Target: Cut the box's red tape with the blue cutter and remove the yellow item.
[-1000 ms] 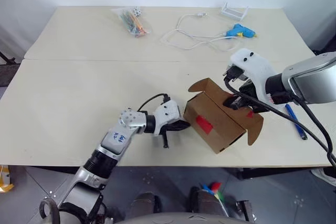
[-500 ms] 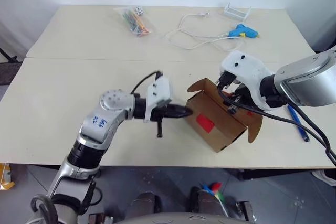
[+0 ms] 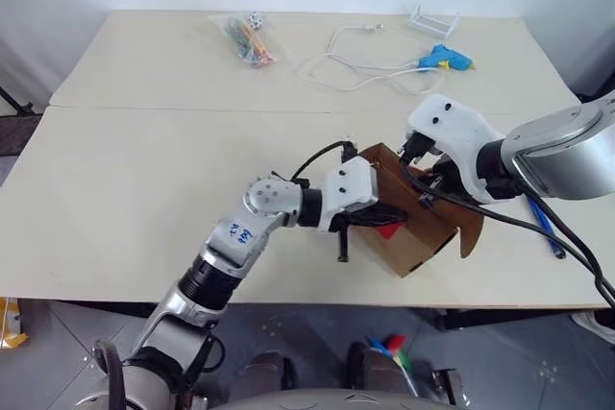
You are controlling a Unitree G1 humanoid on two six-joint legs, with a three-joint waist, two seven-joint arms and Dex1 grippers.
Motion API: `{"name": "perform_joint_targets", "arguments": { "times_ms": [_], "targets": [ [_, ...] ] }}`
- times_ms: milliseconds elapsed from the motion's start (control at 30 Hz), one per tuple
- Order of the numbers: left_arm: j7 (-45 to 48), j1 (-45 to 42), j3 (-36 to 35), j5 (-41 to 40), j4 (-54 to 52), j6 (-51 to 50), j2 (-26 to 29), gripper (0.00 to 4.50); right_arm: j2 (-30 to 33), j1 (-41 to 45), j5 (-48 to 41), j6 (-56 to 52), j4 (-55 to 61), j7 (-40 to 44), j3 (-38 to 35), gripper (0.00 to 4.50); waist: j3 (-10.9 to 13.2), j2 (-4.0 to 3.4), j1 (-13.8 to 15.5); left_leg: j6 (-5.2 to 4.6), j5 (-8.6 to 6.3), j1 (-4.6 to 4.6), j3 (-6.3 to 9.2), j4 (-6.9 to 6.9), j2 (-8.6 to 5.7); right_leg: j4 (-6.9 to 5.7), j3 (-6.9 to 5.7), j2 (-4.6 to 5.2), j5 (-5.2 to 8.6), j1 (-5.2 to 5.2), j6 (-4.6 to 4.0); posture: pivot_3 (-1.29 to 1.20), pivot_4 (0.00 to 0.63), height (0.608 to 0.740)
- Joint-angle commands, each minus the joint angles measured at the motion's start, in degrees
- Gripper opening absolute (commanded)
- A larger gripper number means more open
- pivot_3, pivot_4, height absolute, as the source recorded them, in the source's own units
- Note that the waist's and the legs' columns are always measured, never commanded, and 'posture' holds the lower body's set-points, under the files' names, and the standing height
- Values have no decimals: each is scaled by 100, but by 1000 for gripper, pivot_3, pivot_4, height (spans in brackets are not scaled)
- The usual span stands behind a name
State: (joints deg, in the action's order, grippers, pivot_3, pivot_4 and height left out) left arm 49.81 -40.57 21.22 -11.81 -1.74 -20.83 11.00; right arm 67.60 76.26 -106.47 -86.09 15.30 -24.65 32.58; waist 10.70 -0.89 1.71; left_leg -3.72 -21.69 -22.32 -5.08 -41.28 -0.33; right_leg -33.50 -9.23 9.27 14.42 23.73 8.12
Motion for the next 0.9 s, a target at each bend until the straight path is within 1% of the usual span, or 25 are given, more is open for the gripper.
{"name": "perform_joint_targets", "arguments": {
  "times_ms": [33,67,167,200,333,433,567,800,900],
  "targets": [
    [-39,81,-58,17,-30,-58,51,0,146,7,-358,166,98,-73,-171,106,0,0,-18,0,0,1,0,0,1,-1,0,0,0,1,0,0,150,740],
    [12,106,-30,44,-31,-37,107,0,162,-3,-431,214,106,-115,-151,106,0,0,-20,0,0,1,1,1,2,-2,-1,-1,0,2,0,0,150,740],
    [93,188,-268,-351,-259,-248,75,0,212,-35,-612,335,122,-219,-113,106,0,0,-19,0,0,2,1,1,3,-3,-1,0,0,2,-1,0,150,740],
    [49,178,-298,-338,-267,-274,90,0,221,-46,-639,368,123,-231,-112,106,0,0,-18,0,0,2,1,1,2,-2,0,0,0,2,-1,0,150,740],
    [60,176,48,198,-102,-99,379,0,276,-120,-653,439,134,-214,-138,106,0,0,-18,0,0,1,3,2,2,-2,-2,0,0,2,-1,0,150,740],
    [172,273,241,207,-175,-310,511,0,448,-303,-635,429,86,-195,-219,106,-1,0,-10,0,0,3,2,1,2,-3,-1,0,0,0,-1,0,150,740],
    [139,450,652,539,-155,-636,795,0,697,-690,168,177,-352,268,-644,106,-4,5,11,0,0,6,5,1,1,-1,-3,1,0,-6,-1,0,150,740],
    [27,688,726,441,-427,-1326,981,0,633,-1087,2000,-208,-707,1573,-1321,106,-11,7,139,-5,3,20,9,-15,-1,4,3,5,-3,-31,-5,0,150,740],
    [100,760,615,320,-595,-1492,1113,0,502,-1267,2469,-308,-779,2084,-1560,106,-12,8,168,-12,6,18,10,-26,-6,7,7,13,-10,-37,-6,0,150,740]
  ]
}}
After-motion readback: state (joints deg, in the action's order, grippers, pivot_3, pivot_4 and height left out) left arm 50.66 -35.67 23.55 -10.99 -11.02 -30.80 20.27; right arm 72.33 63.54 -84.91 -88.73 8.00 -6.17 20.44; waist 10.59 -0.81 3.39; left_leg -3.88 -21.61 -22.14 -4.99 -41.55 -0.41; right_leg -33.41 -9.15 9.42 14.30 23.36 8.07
